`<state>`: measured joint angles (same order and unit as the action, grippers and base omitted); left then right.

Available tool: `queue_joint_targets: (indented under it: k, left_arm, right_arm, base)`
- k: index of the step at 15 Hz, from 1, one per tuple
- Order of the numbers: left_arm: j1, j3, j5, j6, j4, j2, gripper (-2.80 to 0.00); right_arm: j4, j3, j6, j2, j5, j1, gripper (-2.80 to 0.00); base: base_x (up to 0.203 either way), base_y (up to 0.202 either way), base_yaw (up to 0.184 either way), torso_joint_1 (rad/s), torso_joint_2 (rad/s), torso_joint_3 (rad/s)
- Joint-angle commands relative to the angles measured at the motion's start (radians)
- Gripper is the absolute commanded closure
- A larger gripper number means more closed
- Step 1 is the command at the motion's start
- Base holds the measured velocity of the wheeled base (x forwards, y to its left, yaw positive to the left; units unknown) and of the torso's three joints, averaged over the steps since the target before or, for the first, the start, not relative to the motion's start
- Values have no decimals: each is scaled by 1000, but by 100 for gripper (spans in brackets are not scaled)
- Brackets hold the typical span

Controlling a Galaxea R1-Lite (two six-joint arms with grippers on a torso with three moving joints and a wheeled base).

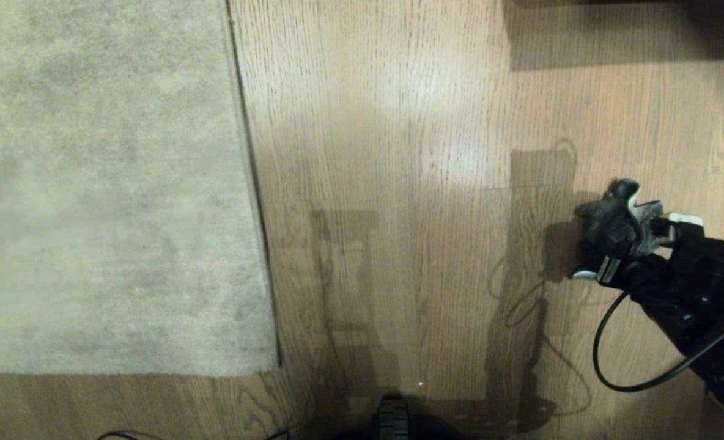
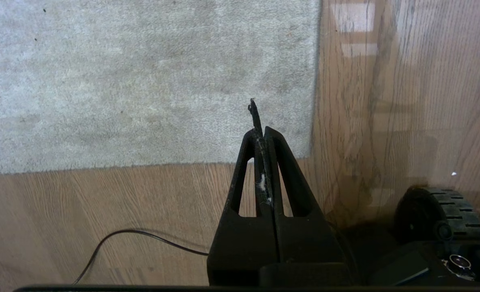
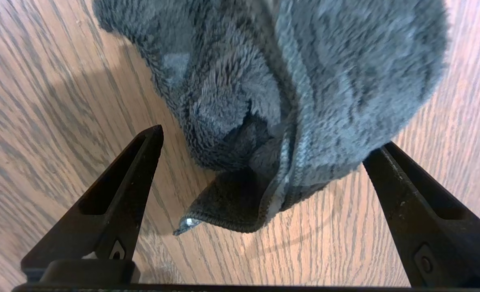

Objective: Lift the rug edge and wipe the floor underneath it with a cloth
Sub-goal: Pick up the rag

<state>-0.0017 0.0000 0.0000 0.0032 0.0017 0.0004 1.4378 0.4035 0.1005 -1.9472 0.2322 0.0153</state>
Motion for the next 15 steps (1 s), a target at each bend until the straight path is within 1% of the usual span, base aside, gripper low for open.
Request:
queue_joint_targets:
  k: [1, 2, 3, 10, 15]
  left_arm:
    - [0, 0, 0, 0, 0, 1, 0]
    - [0, 0, 0, 0, 0, 0, 0]
    - [0, 0, 0, 0, 0, 0, 0]
    - [0, 0, 0, 0, 0, 0, 0]
    - [0, 0, 0, 0, 0, 0, 0]
  right_arm:
    - [12, 17, 0, -29, 1, 0, -280]
    - [12, 29, 1, -33, 1, 0, -280]
    - [12, 41, 1, -39, 1, 0, 0]
    - [12, 64, 1, -62, -2, -2, 0]
    - [12, 33, 1, -24, -2, -10, 0]
  base:
    - [0, 0, 0, 0, 0, 0]
    - [0, 0, 0, 0, 0, 0]
    - [0, 0, 0, 0, 0, 0]
    - [0, 0, 0, 0, 0, 0]
    - [0, 0, 0, 0, 0, 0]
